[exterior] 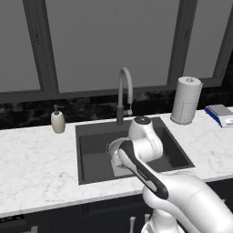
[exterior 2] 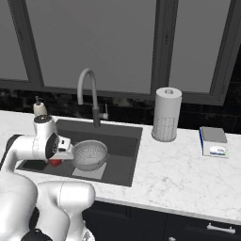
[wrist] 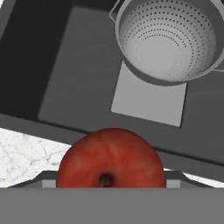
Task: Put the colander in the sink, put the apple in the colander, and turn on the sink faucet and pour water over the colander.
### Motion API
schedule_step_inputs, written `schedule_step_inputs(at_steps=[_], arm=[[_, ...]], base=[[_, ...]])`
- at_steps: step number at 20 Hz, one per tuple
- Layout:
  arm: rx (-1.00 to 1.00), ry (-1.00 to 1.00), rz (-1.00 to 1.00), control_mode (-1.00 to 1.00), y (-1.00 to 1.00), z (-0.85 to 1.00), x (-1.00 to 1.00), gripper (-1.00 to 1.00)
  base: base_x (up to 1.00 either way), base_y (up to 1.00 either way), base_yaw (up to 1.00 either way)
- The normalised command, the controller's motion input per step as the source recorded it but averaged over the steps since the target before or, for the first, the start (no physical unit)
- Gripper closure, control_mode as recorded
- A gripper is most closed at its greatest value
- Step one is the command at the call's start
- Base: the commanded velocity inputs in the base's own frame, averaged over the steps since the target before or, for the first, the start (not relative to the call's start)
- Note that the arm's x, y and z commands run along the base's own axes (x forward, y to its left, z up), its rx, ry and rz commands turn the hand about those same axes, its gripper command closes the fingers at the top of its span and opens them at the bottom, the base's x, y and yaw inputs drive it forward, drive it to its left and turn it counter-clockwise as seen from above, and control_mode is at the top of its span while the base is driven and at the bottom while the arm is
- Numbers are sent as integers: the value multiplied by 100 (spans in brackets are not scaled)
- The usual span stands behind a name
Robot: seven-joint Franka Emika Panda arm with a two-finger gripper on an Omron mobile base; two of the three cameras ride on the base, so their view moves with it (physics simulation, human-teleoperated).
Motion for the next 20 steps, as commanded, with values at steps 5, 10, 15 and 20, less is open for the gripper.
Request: schedule_step_inputs(at_steps=[5, 10, 15, 20], arm=[[3, 0, 1, -100, -94, 0, 14, 100], [7, 0, 2, -100, -52, 0, 56, 100], [2, 0, 1, -100, -26, -5, 57, 100], [0, 0, 0, -100, -4, -31, 31, 100]], base=[[0, 0, 0], [0, 0, 0], [0, 0, 0], [0, 0, 0]])
